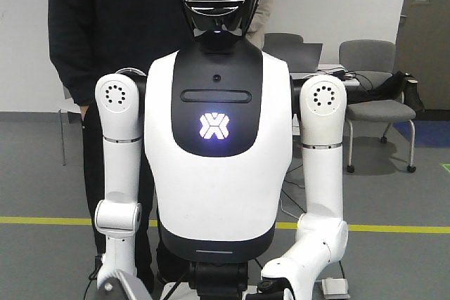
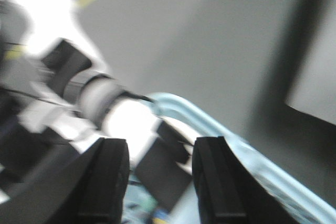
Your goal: Pick snacks and fruit into basket
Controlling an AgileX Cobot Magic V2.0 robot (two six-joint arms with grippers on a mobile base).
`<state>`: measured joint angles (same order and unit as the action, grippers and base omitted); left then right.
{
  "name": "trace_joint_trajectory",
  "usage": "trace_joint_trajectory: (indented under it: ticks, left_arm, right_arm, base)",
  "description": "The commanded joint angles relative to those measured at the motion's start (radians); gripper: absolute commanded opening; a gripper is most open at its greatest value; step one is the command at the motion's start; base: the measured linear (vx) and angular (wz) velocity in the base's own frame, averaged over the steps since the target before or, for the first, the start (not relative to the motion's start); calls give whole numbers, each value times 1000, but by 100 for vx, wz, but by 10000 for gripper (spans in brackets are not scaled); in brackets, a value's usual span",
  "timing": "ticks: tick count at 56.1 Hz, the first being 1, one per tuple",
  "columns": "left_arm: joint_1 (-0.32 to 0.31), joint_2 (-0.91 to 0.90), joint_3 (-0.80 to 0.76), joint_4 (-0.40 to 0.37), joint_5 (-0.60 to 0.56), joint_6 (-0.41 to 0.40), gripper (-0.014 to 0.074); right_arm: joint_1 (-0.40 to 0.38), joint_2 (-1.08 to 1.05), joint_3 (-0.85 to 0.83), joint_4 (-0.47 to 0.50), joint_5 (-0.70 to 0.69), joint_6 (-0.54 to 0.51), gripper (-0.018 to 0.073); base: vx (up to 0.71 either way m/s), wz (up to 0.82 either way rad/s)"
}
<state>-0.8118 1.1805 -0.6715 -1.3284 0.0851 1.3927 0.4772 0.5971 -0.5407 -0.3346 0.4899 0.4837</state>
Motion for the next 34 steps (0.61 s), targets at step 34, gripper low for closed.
trace_joint_trajectory:
  ticks: [34]
  left_arm:
    - [7,-108,-33,-26,-274,1,405]
  right_arm:
    - [-6,0,-30,-23,-68,-1,567]
  base:
    - [0,0]
